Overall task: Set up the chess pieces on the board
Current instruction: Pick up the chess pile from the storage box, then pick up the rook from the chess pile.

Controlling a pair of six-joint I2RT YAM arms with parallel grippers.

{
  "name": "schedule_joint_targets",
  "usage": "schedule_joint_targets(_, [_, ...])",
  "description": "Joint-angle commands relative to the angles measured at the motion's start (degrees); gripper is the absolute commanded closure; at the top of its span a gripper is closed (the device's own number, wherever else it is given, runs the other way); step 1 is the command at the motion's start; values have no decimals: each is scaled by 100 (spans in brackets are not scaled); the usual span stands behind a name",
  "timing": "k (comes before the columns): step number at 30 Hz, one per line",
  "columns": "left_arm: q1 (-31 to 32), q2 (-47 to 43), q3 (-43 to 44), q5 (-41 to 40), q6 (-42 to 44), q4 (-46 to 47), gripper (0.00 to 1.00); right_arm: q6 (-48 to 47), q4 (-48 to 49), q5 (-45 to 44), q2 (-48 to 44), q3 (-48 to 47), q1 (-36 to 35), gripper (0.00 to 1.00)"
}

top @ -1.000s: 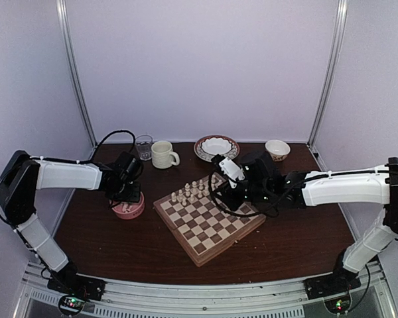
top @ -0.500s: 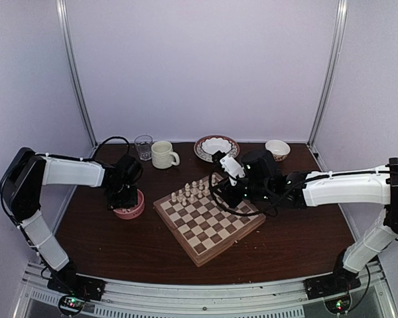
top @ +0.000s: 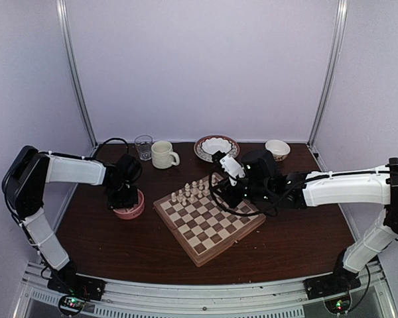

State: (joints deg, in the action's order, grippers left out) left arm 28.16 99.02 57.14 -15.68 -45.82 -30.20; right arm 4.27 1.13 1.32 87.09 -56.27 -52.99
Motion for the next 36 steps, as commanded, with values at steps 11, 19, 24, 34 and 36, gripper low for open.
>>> schedule_joint_targets(11, [-39,-1658,-896,477,851,1240,90,-69,132,-106,-90,54,-55,71])
schedule_joint_targets(19, [-6,-2575,-1644,1406,1354,2371,91,-103,138,270,-46,10,-62,71])
schedule_joint_targets(24, [112,-2851,-1932,2331,1695,3188,95,172,-70,970,63,-287,-53,69])
schedule_joint_targets(34, [1318,-2775,-1708,2165,3307,3519,95,860,-1667,2675,365,-1216,317,65])
schedule_joint_targets(36, [1577,-2727,-1703,2004,3637,3585,95,1029,-1862,3065,350,-1254,438,64])
